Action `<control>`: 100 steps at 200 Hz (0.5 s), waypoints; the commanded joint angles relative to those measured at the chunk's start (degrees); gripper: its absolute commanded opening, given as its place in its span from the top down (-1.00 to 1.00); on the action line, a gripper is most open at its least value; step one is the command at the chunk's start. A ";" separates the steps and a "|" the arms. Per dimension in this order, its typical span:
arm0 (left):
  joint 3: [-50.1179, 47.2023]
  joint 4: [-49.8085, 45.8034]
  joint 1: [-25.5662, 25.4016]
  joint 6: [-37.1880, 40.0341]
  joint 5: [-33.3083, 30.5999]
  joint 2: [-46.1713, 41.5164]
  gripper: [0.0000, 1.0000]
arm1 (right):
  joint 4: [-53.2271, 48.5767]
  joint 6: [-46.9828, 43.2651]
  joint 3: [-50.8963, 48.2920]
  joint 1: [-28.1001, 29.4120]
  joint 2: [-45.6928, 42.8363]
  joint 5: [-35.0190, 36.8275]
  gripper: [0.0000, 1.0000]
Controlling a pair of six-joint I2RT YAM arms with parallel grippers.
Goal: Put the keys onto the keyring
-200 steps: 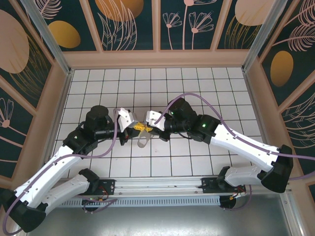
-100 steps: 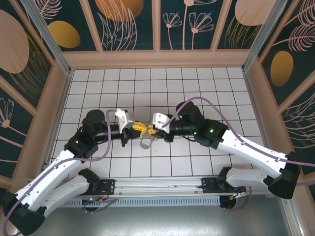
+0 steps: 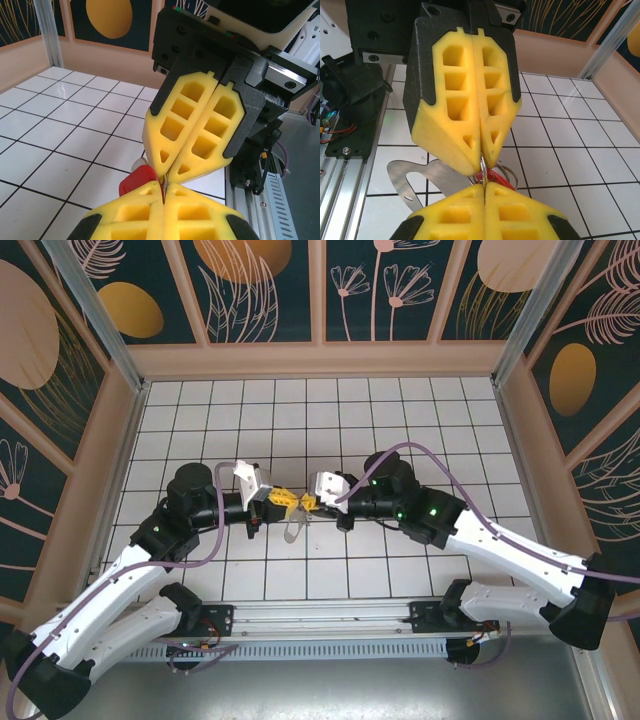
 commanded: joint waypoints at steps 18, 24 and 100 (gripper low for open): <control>2.79 2.27 -0.18 0.85 2.07 -0.68 1.00 | 1.29 -1.63 -3.08 1.12 -2.75 2.09 0.70; 2.95 2.07 -0.18 0.97 2.23 -0.61 1.00 | 1.76 -1.70 -3.34 1.23 -3.07 2.10 0.69; 4.64 -1.29 -0.22 2.89 4.33 0.80 1.00 | 5.01 -3.30 -5.50 3.18 -4.43 6.67 0.56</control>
